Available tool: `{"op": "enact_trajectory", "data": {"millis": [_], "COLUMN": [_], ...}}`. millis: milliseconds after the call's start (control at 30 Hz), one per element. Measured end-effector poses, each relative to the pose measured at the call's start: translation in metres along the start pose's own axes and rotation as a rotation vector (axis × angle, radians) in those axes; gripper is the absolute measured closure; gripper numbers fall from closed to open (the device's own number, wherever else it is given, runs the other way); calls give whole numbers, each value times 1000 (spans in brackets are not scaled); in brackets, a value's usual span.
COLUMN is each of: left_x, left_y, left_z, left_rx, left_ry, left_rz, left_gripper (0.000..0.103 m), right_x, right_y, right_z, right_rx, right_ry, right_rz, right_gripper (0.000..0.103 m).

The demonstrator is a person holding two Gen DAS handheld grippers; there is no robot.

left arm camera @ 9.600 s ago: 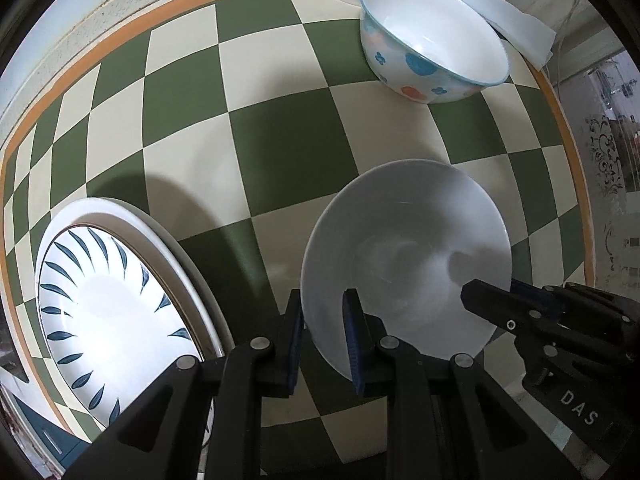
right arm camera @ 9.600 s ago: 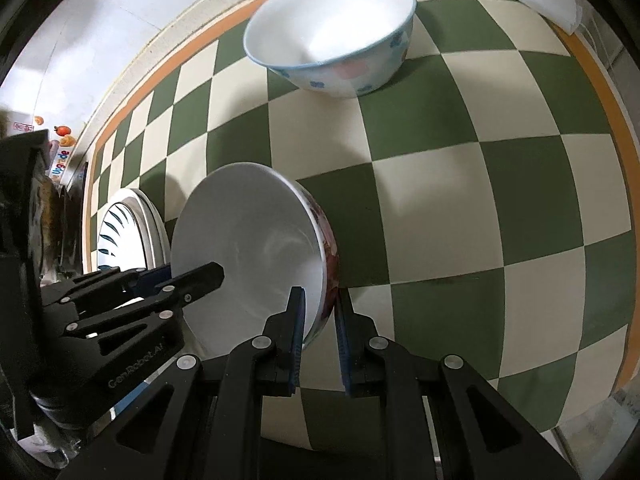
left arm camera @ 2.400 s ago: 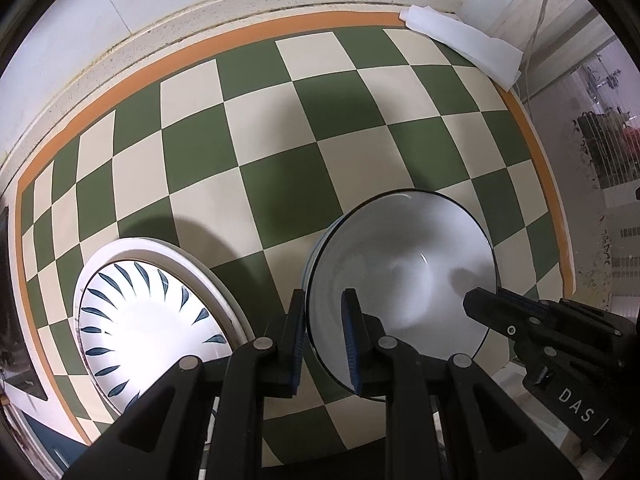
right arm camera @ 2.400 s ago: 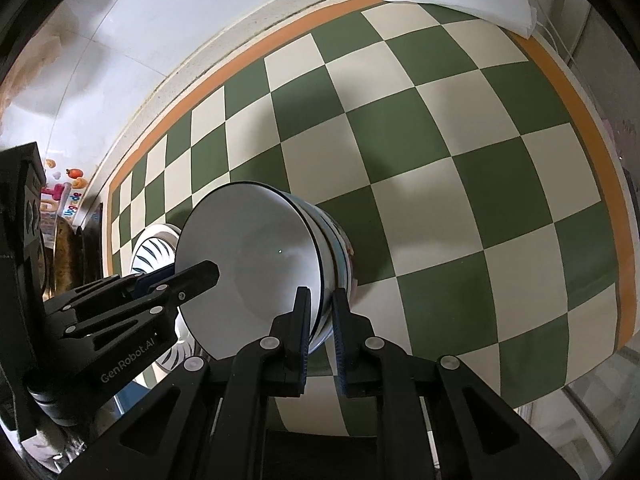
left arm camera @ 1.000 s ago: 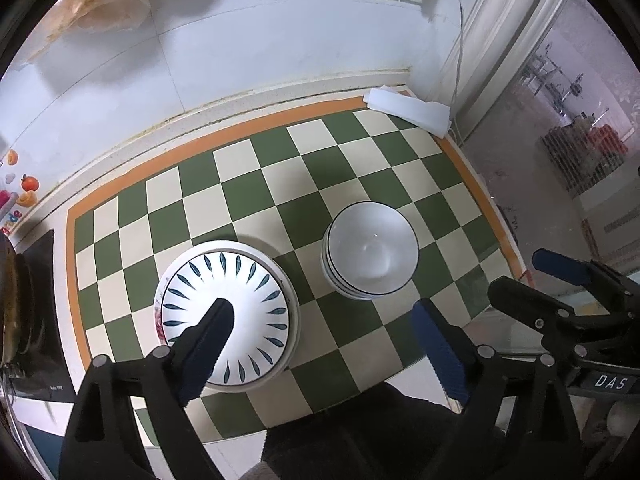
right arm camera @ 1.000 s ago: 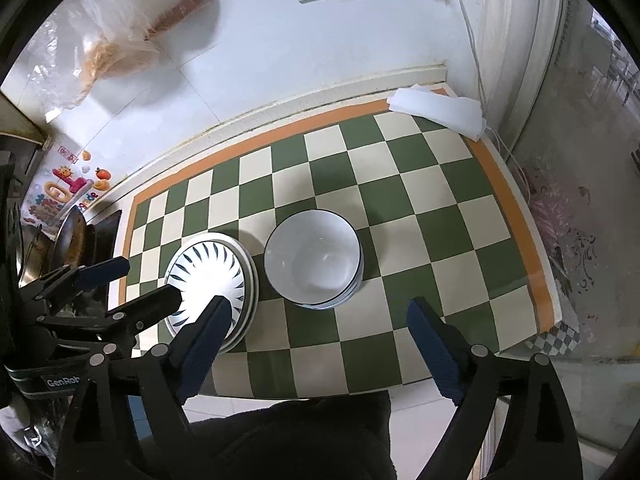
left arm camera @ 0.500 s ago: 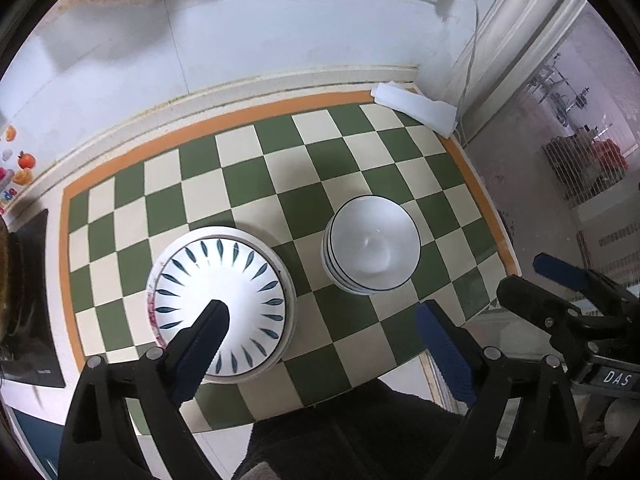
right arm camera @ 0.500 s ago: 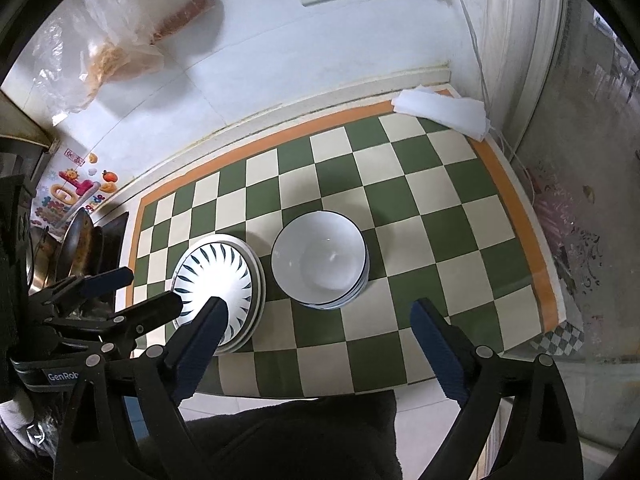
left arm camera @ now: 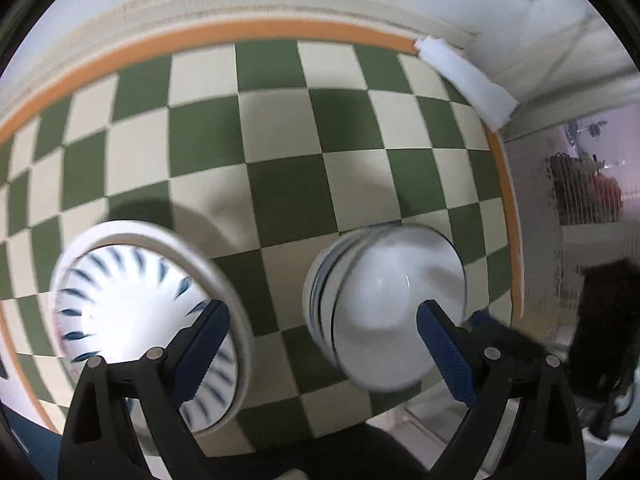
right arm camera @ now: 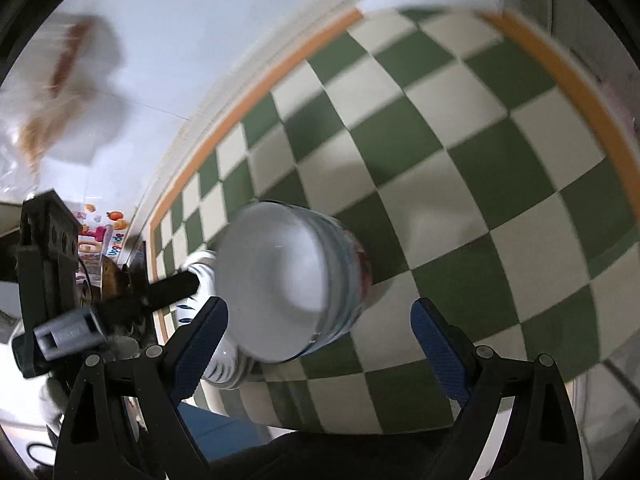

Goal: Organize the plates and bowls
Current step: 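Lift the bowl stack with both tools and carry it over the plates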

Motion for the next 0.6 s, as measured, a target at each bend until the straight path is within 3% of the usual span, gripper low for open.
{"op": "enact_trajectory", "data": {"millis": [167,433,600], "left_x": [-34,-70,-74], "left_y": [19,24,22], "left_z": [7,10,9], "left_rx": [26,7,-14], "left_ry": [-28,-47,-94], "left_rz": [85,185,189], "left_gripper": [13,43,46], "right_x": [-44,-86,-104], "right_y": [10,19,19], "right_z": [-10,-10,-4], "right_rx": [-4,-7,4], "right_ry": [65,139,170], "right_rz": [73,147,197], "right_gripper": [8,14,46]}}
Point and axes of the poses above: each gripper's, at about its wrist camera, not at the fingertips, and x roughly against the way its jaws point, z to its left, y to its top, the point moved 2 cm from there along -x, roughly the way its jaws point, and after that the axes turned 15 degrees about -y, right-handed, at the moved point
